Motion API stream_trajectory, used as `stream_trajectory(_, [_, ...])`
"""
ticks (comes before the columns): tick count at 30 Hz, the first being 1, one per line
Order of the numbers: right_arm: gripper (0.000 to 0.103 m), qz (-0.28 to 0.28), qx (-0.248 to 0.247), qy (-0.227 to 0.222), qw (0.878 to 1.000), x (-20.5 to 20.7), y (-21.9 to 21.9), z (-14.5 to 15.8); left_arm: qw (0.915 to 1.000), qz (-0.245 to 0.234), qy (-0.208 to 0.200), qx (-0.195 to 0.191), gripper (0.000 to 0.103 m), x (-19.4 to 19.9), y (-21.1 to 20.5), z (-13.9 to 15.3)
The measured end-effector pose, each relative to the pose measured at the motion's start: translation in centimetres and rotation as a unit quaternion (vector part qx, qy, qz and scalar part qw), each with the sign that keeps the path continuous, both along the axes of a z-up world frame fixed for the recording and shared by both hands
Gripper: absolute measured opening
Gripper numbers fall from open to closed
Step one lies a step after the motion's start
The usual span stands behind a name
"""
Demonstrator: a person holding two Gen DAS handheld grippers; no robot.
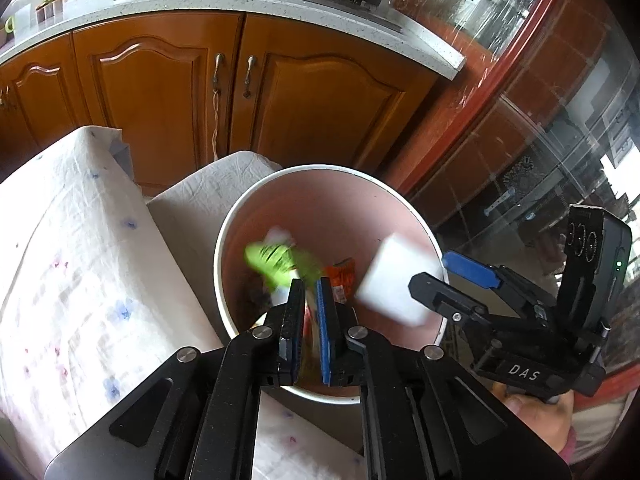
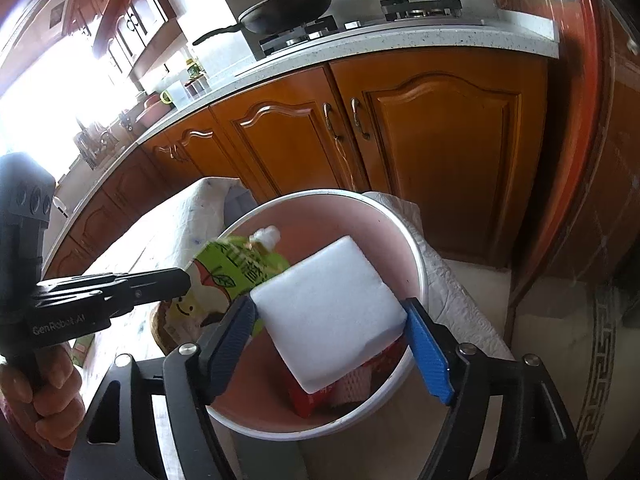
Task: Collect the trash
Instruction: 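Open both tools to drop the pouch and foam block into the bin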
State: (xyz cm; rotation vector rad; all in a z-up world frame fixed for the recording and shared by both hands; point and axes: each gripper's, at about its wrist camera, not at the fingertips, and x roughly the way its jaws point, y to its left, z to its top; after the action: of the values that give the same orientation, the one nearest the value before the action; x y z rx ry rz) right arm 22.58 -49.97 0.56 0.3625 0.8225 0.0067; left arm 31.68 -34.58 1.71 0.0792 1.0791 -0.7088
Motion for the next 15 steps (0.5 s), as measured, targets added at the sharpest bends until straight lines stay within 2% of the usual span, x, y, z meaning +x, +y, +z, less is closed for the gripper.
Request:
stream_trajectory(7, [0.081,-0.005,0.004,-0.013,1.000,-0.6,0.1,0.7,0.9999,0.008,-0.010,-0.009,0.008,-0.6,1.1,0.7])
stream_trajectory(15, [0.084,-0.004,0.023,-0.035,0.999,-2.3,1.4,1.2,0.9984,0.047,-0.016,-0.026,0.010,-2.0,5.3,0.4])
